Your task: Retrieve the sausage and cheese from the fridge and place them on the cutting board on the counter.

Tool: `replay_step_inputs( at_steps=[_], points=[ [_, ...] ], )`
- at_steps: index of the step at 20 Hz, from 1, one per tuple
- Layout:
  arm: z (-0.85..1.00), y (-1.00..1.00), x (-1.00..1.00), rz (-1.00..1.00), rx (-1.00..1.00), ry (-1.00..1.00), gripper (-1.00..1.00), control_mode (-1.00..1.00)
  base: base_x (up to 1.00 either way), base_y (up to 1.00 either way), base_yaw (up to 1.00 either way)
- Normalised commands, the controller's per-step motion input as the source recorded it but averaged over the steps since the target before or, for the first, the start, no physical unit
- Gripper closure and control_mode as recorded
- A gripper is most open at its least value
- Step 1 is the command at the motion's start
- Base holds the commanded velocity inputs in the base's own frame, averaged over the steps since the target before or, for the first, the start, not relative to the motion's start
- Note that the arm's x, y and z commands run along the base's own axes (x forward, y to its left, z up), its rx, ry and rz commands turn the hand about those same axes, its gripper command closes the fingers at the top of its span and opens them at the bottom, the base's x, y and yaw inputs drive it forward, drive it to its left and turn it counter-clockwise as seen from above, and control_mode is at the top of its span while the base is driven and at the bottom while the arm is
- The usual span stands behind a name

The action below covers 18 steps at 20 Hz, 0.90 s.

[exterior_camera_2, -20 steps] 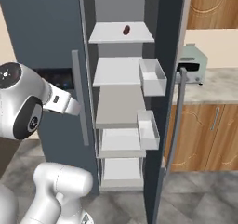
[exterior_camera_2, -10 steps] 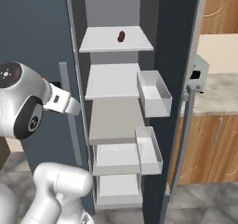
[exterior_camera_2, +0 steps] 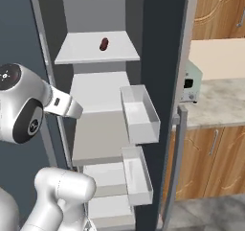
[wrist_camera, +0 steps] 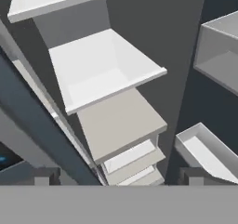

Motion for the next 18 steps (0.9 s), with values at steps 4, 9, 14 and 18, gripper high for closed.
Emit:
replay_step_inputs(
  at_steps=[4, 9, 14, 18],
  points=[
    [0.00, 0.00, 0.00, 0.00, 0.00, 0.00, -1.00, 1.00, 0.53, -0.17, -0.17],
    [0.00, 0.00, 0.00, 0.00, 0.00, 0.00, -1.00, 1.00, 0.74, 0.00, -0.14],
    [0.00, 0.00, 0.00, 0.00, 0.00, 0.00, -1.00, 1.00, 0.32, 0.00, -0.05],
    [0.09, 0.00, -0.09, 0.00, 0.00, -0.15, -1.00, -1.00, -0.03, 0.00, 0.00]
  ],
)
